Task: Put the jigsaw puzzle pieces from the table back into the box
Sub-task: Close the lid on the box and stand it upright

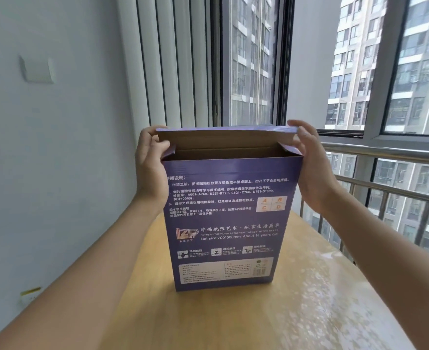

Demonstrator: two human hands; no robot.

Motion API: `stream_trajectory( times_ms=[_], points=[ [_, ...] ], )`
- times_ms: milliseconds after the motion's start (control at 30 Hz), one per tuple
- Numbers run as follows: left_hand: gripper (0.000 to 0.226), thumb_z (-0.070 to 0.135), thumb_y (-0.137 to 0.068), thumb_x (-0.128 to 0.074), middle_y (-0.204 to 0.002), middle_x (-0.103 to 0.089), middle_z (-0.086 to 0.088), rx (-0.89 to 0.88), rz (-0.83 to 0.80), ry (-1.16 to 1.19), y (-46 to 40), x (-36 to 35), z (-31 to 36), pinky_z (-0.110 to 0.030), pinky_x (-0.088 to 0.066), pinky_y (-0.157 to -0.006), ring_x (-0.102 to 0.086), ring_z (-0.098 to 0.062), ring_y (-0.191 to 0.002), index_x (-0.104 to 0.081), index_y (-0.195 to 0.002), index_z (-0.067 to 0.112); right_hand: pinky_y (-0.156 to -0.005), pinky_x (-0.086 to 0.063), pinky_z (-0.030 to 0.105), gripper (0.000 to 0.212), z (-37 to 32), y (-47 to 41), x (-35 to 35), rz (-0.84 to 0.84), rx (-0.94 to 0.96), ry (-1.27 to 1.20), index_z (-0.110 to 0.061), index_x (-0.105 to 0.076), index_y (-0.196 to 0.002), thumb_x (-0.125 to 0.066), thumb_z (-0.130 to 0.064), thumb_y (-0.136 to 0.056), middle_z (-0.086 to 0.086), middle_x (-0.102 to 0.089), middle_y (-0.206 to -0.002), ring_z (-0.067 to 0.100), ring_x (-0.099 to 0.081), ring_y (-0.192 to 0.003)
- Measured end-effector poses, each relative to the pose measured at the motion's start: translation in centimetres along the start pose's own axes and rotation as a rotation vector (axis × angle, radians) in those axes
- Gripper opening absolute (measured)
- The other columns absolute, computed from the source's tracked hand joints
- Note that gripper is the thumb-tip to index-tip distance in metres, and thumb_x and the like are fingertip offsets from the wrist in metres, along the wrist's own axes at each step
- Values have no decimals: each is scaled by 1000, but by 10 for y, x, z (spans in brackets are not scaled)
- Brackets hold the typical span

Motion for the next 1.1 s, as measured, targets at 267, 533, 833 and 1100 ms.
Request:
stream_trajectory(
  times_ms=[267,533,833,1100],
  points=[
    [18,41,-99,-50,-75,-44,-4,-136,-100,-285,0,5,-3,-13,-38,-63,-40,-5,-64,-48,-105,24,-74,-59,40,6,8,1,2,63,132,26,-31,-60,-103,-54,-29,-104,6,-65,-112,17,-66,-105],
    [27,-1,-98,-45,-79,-65,8,143,-130,-33,0,15,2,-18,-48,-56,-61,-10,-75,-56,-97,24,-79,-58,35,22,-4,1,15,-197,14,-32,-14,-56,-124,-52,-16,-102,9,-69,-113,20,-68,-97],
    [35,-4,-95,-45,-80,-59,7,54,-51,-72,0,3,3,-20,-43,-53,-53,-9,-65,-57,-84,27,-67,-55,34,33,-7,9,12,-48,20,-36,-20,-72,-92,-49,4,-96,4,-74,-94,22,-65,-87],
    [22,30,-85,-77,-77,-58,16,32,-246,-139,-5,14,-4,-25,-48,-66,-53,-8,-73,-55,-92,29,-66,-56,36,22,6,-1,10,-91,44,-18,-18,-60,-96,-69,-38,-92,5,-70,-93,21,-68,-81]
  ],
)
Point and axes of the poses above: each hand's wrist, its own y-axis away from the middle knuckle, its own x-axis out of the back of the hand, z = x × y, the point moved 1 cm from there along -y, towards the middle knuckle
